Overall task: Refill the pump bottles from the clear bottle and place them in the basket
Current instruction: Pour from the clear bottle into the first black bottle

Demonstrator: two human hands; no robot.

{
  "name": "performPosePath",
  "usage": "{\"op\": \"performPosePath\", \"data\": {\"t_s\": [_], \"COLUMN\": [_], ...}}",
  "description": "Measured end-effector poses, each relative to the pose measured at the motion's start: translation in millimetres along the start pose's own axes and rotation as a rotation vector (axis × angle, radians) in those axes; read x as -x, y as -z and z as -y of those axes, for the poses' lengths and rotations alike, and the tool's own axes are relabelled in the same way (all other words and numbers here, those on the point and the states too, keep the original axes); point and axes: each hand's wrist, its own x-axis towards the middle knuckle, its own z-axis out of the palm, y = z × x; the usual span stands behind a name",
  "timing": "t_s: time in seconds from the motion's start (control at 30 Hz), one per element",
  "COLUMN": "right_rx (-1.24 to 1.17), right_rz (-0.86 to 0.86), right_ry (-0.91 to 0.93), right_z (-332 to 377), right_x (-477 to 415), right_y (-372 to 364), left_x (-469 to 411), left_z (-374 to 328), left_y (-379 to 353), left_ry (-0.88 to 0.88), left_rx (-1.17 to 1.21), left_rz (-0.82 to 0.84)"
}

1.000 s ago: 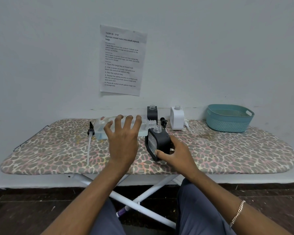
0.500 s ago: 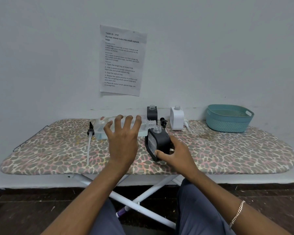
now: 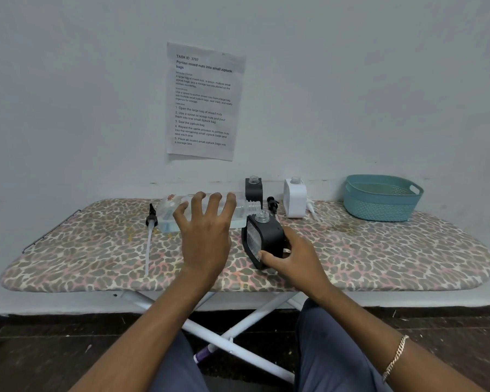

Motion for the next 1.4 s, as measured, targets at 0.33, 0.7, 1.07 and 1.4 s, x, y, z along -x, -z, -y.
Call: {"op": "performPosePath", "data": {"t_s": [0.33,0.7,1.07,1.4], "right_rx": [-0.003,0.001,0.017,0.008], "right_rz": [-0.001,-0.004,0.002,-0.005], "right_ry": [0.002,-0.002,-0.010,-0.013], "right_z": [1.6,1.8,-0.7,2.4], "right_x": [0.9,0.4,-1.1,0.6], "right_y": [0.7,0.5,-0.1,1.1], "left_x": [0.1,-0.4,-0.1,-0.2], "left_z": [-0.4,-0.2,0.2,-0.1], "left_y": [0.2,0.4,0.2,-0.2], "left_ry": [0.001,0.002,0.003,0.002], "left_rx": [-0.011,0.005,0.008,0.003], "left_rz": [0.010,0.009,0.012,0.011]}}
